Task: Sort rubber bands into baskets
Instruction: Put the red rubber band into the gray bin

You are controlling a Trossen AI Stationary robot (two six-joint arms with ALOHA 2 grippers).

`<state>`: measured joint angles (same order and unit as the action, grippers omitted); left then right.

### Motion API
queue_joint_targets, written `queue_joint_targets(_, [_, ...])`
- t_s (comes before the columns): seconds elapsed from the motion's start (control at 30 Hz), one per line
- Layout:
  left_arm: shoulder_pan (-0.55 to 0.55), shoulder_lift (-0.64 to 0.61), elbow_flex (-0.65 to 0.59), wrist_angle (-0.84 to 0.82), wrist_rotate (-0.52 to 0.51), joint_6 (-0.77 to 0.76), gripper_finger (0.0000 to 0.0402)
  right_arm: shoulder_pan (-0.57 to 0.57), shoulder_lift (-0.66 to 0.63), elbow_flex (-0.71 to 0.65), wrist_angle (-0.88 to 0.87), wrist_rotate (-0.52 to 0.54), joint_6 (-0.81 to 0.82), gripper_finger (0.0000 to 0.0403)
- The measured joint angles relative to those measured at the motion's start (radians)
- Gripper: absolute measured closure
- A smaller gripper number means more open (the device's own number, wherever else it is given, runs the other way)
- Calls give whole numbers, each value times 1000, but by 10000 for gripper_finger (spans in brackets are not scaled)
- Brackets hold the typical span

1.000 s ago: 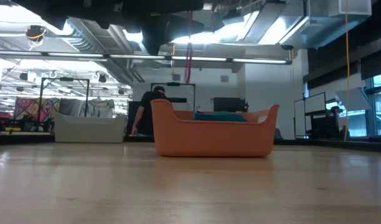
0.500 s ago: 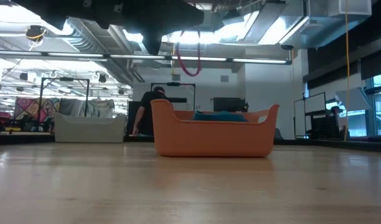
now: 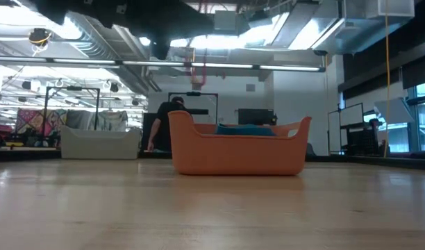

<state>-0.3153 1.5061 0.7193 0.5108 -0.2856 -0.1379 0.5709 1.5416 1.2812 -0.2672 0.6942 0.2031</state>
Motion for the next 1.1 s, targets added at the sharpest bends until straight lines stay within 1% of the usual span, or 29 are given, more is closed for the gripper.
queue_joint_targets(0.17, [12, -117, 0, -183, -99, 0, 396, 90, -11, 0, -153, 78, 73, 296])
queue_joint_targets(0.27, [37, -190, 0, -310, -165, 0, 399, 120, -7, 0, -246, 88, 164, 304])
queue_joint_targets(0.37, [75, -260, 0, -410, -234, 0, 396, 147, 6, -1, -328, 123, 248, 310])
queue_joint_targets(0.47, [123, -318, 0, -506, -280, 11, 394, 164, 14, -32, -332, 167, 295, 315])
queue_joint_targets(0.57, [182, -368, 0, -579, -322, 43, 398, 176, 16, -84, -321, 178, 342, 317])
queue_joint_targets(0.7, [274, -398, 0, -644, -429, 102, 396, 176, 16, -150, -304, 179, 398, 318])
queue_joint_targets(0.8, [347, -400, 0, -645, -478, 150, 390, 175, 16, -187, -300, 178, 446, 318])
queue_joint_targets(0.93, [451, -396, 0, -667, -484, 193, 394, 175, 16, -218, -299, 177, 488, 318])
queue_joint_targets(1.1, [596, -395, 0, -730, -503, 201, 399, 175, 16, -231, -301, 168, 501, 318])
